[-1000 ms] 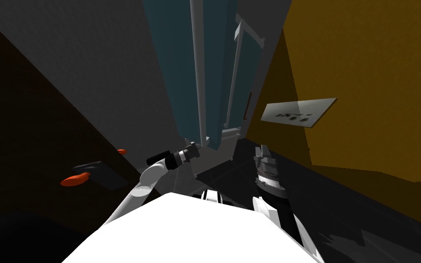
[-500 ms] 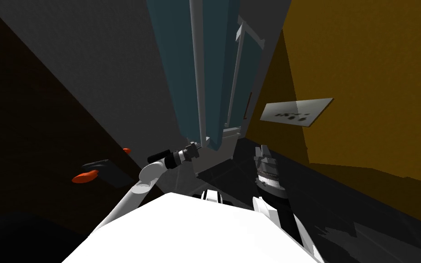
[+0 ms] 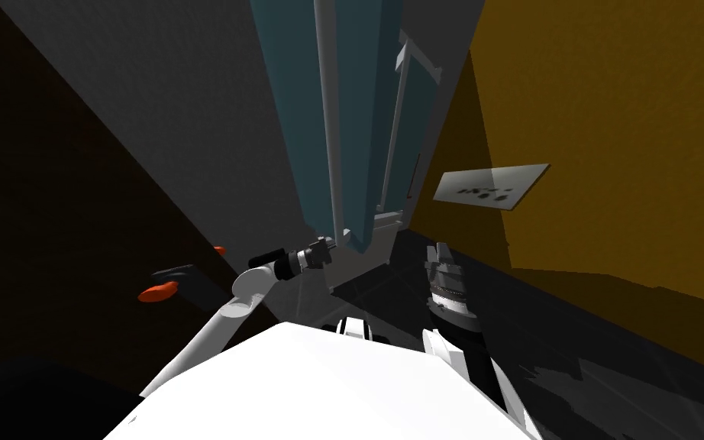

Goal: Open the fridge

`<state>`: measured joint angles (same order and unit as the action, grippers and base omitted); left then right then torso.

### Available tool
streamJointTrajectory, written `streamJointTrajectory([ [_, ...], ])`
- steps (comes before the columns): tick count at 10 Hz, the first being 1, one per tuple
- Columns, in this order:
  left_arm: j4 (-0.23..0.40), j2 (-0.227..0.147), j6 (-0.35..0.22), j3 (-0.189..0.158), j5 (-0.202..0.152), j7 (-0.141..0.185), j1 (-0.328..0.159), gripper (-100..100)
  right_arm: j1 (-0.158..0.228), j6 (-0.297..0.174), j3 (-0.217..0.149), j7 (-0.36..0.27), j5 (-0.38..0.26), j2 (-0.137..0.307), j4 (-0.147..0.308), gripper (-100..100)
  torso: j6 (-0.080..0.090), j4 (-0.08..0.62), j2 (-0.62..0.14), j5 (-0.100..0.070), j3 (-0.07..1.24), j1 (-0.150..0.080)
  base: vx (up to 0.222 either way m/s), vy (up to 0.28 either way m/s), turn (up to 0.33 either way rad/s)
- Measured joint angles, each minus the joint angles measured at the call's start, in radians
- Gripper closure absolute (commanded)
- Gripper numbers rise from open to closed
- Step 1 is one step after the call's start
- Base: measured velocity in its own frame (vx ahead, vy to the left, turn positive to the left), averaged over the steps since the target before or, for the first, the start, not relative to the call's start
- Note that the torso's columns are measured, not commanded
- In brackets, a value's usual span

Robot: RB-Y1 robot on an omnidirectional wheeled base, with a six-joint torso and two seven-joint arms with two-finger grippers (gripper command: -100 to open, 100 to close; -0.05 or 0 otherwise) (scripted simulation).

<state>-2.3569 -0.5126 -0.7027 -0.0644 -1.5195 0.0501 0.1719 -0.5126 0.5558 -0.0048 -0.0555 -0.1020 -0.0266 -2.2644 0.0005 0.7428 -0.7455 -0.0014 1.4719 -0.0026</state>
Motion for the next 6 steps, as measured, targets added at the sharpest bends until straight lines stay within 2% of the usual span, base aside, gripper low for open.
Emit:
streamJointTrajectory([
  [1,0.004,-0.004,-0.002,-0.001,-0.02,-0.005,0.0,100,0.0,0.0,0.0,0.0,0.0,0.0,0.0,0,0.001,0.001,0.001,-0.001,0.001,-0.003,-0.057,0.056,-0.038],
  [2,0.015,-0.019,-0.005,-0.007,-0.048,-0.025,-0.006,-100,0.0,0.0,0.0,0.0,0.0,0.0,0.0,0,0.001,0.001,0.0,-0.001,0.0,-0.001,0.002,0.018,0.124],
  [6,-0.044,-0.077,-0.032,-0.078,-0.124,0.029,-0.001,-100,0.0,0.0,0.0,0.0,0.0,0.0,0.0,0,0.0,-0.005,0.009,0.001,0.005,0.002,0.082,-0.059,0.148],
])
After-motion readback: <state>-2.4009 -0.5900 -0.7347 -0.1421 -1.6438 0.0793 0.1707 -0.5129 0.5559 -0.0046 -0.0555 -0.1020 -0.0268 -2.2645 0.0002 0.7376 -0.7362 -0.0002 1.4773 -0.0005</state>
